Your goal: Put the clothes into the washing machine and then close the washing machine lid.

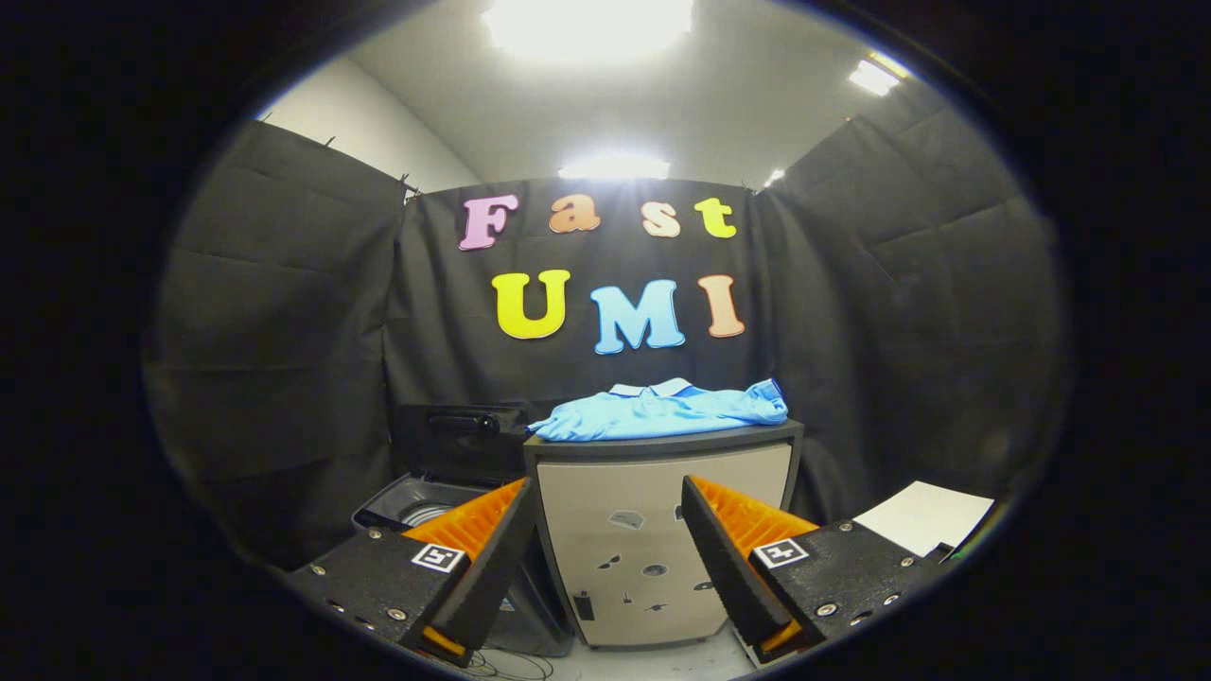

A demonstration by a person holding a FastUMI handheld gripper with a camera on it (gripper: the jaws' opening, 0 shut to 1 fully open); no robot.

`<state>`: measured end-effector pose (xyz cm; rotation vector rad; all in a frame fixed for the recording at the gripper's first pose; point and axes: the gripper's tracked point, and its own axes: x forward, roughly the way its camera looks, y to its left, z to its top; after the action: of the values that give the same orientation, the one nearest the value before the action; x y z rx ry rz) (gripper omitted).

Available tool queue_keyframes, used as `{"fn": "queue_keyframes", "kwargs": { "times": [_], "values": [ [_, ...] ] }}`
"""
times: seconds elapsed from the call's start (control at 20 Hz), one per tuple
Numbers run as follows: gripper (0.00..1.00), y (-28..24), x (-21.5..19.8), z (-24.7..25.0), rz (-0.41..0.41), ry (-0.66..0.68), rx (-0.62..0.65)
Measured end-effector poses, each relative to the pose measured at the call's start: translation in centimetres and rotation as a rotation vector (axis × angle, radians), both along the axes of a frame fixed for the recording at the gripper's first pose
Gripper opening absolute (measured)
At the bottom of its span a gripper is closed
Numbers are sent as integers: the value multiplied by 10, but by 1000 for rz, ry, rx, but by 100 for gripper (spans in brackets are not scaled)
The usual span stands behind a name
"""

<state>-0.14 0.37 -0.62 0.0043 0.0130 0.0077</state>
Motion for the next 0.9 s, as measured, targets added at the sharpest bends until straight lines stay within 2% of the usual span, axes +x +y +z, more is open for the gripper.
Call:
{"fn": "queue_keyframes", "kwargs": {
  "times": [0.55, 0.9],
  "values": [
    [95, 7, 6, 17, -4, -13, 1],
    [95, -3, 32, 55, -26, -46, -5]
  ]
}}
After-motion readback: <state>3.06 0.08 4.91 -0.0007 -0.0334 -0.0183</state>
